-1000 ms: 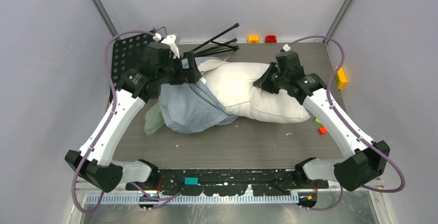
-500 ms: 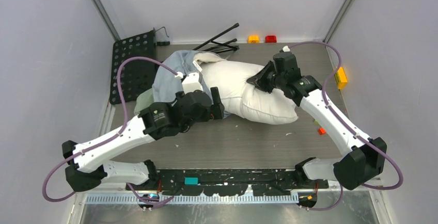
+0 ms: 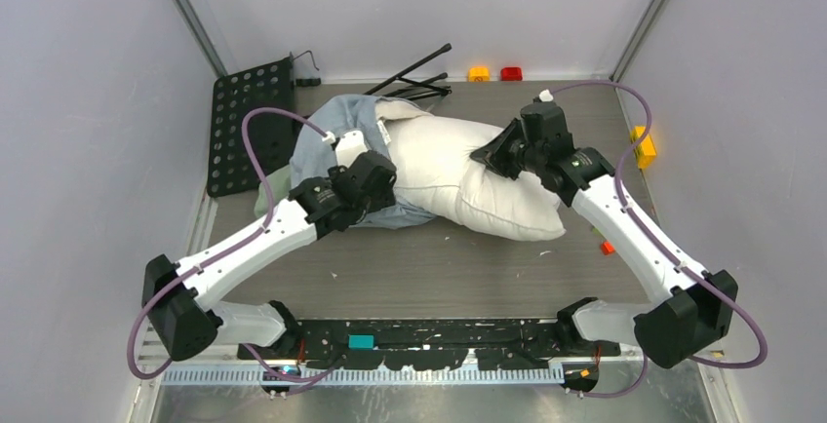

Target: Remove the pillowcase from the pillow

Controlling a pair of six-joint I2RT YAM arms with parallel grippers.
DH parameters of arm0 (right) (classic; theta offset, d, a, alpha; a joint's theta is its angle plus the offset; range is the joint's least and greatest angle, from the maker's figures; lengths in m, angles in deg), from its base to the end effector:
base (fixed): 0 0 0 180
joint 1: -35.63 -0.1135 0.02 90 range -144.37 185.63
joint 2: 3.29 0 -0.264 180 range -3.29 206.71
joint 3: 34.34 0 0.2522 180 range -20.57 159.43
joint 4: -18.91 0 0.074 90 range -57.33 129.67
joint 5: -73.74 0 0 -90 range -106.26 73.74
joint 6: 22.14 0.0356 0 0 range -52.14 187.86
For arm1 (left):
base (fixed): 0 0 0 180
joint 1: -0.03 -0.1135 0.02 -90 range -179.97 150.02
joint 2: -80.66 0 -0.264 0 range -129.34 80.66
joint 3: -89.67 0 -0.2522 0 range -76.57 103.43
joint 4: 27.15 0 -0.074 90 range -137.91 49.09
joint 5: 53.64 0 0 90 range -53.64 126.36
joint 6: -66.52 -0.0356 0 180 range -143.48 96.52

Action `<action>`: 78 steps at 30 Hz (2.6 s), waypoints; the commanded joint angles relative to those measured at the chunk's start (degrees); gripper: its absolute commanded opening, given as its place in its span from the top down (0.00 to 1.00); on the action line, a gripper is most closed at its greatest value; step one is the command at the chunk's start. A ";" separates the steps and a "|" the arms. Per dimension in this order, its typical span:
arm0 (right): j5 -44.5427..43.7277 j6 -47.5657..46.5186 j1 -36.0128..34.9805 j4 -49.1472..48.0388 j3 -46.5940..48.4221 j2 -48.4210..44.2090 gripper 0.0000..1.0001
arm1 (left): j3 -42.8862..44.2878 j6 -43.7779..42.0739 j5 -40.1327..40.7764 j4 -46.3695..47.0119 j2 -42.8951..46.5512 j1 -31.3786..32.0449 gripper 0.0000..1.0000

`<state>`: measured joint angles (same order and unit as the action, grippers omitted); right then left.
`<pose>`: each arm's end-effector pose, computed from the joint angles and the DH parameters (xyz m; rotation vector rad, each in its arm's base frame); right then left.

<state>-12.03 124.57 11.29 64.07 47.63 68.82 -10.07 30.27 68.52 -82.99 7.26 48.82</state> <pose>0.2511 0.1165 0.3446 0.6052 2.2444 0.8464 0.1877 -0.1856 0.3181 -0.3417 2.2503 -0.2523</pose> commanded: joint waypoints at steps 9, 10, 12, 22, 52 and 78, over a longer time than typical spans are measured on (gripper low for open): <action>-6.42 -5.05 12.29 1.10 3.99 -10.14 1.00 | -5.02 -15.42 3.36 -4.72 11.80 -16.95 0.75; -7.17 -6.01 13.65 1.56 3.99 -10.60 1.00 | -4.76 -16.50 4.62 -5.16 12.93 -18.17 0.77; -7.91 -7.59 16.26 1.73 3.66 -11.03 1.00 | -4.33 -18.83 6.21 -5.37 14.94 -20.12 0.82; 17.27 -26.10 18.28 10.59 16.91 3.10 0.34 | 0.81 -26.93 -4.43 0.60 20.08 -21.20 1.00; -29.09 -48.25 -33.04 17.55 19.73 16.24 0.19 | 16.54 -28.81 -21.77 -7.26 10.38 -21.17 0.93; -43.01 -35.37 -31.37 -1.57 -2.38 -8.19 1.00 | 18.03 -39.22 -7.77 -16.05 -1.94 -21.54 0.61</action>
<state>-40.73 85.64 -22.06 64.05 46.95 68.63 10.41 -8.39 54.91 -100.74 2.53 31.68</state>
